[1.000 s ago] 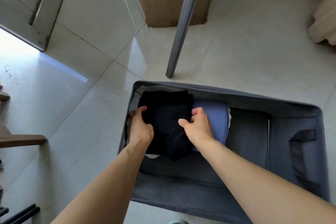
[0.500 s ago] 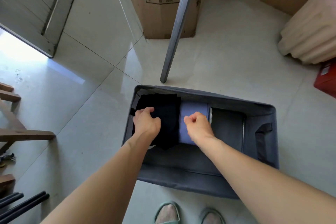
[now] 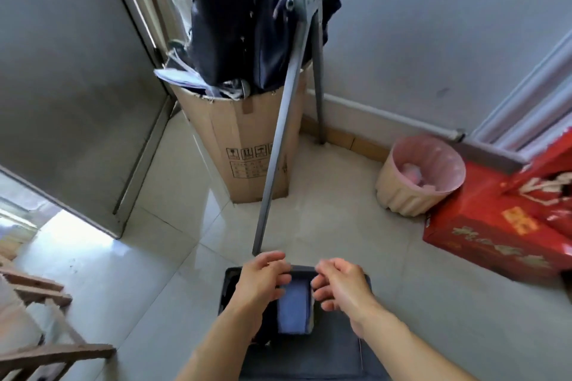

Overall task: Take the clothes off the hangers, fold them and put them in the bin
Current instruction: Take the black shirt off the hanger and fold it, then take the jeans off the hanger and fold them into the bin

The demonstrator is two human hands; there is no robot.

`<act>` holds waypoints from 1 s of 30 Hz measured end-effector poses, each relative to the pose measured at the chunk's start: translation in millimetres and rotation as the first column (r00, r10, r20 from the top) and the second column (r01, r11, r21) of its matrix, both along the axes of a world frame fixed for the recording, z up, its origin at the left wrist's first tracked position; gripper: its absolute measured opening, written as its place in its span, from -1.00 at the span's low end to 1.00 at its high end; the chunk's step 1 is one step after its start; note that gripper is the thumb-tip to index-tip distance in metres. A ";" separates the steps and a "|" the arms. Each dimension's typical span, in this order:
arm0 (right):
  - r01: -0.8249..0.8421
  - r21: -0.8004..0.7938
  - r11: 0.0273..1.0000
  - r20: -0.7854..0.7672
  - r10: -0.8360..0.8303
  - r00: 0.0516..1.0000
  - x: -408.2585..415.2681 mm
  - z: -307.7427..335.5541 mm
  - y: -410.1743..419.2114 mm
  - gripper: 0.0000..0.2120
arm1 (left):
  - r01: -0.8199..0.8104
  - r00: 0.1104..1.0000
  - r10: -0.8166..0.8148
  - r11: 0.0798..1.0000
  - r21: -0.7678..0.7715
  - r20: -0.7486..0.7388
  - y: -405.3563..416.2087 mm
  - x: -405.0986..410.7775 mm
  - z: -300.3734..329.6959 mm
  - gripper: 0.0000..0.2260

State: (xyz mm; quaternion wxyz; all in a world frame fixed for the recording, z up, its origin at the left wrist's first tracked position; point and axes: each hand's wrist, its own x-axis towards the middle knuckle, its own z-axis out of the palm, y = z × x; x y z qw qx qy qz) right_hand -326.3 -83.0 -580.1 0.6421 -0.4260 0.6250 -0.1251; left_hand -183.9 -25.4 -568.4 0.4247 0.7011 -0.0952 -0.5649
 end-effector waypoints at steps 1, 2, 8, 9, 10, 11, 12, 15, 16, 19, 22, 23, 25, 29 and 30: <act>0.012 -0.018 1.000 0.019 -0.012 1.000 -0.8 23.4 -2.6 -0.84 | 0.015 1.000 -0.016 1.000 -0.019 -0.011 -1.1 -3.8 21.2 -0.83; 0.026 -0.037 0.999 0.032 -0.025 0.999 -2.9 48.5 -5.6 -0.84 | 0.036 0.999 -0.036 0.999 -0.039 -0.011 -2.9 -7.7 45.3 -0.84; 0.062 -0.149 0.987 0.060 -0.054 0.997 -16.9 160.3 -5.7 -0.82 | 0.079 0.996 -0.072 0.984 -0.157 0.052 -7.6 -22.4 158.8 -0.85; 0.074 -0.162 0.984 0.064 -0.064 0.996 -19.9 175.6 -3.7 -0.82 | 0.079 0.996 -0.071 0.982 -0.172 0.054 -6.9 -24.5 174.9 -0.84; 0.085 -0.172 0.981 0.072 -0.074 0.995 -23.4 189.1 0.1 -0.82 | 0.077 0.996 -0.068 0.979 -0.188 0.049 -4.7 -27.5 189.9 -0.84; 0.094 -0.182 0.979 0.083 -0.080 0.993 -26.9 201.8 4.3 -0.82 | 0.074 0.997 -0.066 0.976 -0.203 0.046 -2.2 -30.3 203.0 -0.84; 0.105 -0.197 0.975 0.091 -0.088 0.992 -30.9 217.6 8.0 -0.82 | 0.074 0.997 -0.066 0.972 -0.221 0.041 -0.2 -33.9 218.2 -0.84; 0.141 -0.246 0.959 0.114 -0.115 0.987 -42.3 260.5 20.8 -0.83 | 0.099 0.995 -0.099 0.959 -0.266 0.016 8.7 -46.8 254.1 -0.82; 0.158 -0.269 0.950 0.125 -0.128 0.984 -46.8 277.8 26.4 -0.83 | 0.114 0.993 -0.115 0.951 -0.288 0.015 12.6 -51.2 268.6 -0.82; 0.177 -0.338 0.924 0.142 -0.136 0.980 -59.5 321.1 40.0 -0.83 | 0.163 0.986 -0.162 0.925 -0.343 0.032 20.2 -63.3 300.8 -0.82; 0.194 -0.408 0.892 0.156 -0.141 0.978 -72.0 355.9 47.8 -0.83 | 0.220 0.975 -0.219 0.891 -0.397 0.048 24.0 -73.7 330.5 -0.82; 0.214 -0.428 0.878 0.166 -0.156 0.974 -77.3 366.8 49.1 -0.83 | 0.244 0.969 -0.240 0.878 -0.413 0.061 23.3 -77.9 339.7 -0.83; 0.256 -0.443 0.859 0.187 -0.190 0.964 -86.7 383.8 52.2 -0.84 | 0.275 0.960 -0.268 0.852 -0.445 0.079 22.5 -85.5 354.4 -0.82; 0.307 -0.468 0.829 0.220 -0.227 0.949 -107.9 411.2 65.3 -0.84 | 0.343 0.936 -0.331 0.794 -0.502 0.117 23.1 -104.4 378.4 -0.83; 0.318 -0.481 0.817 0.222 -0.238 0.946 -116.1 418.6 69.1 -0.83 | 0.360 0.929 -0.351 0.779 -0.514 0.118 23.1 -112.5 385.7 -0.83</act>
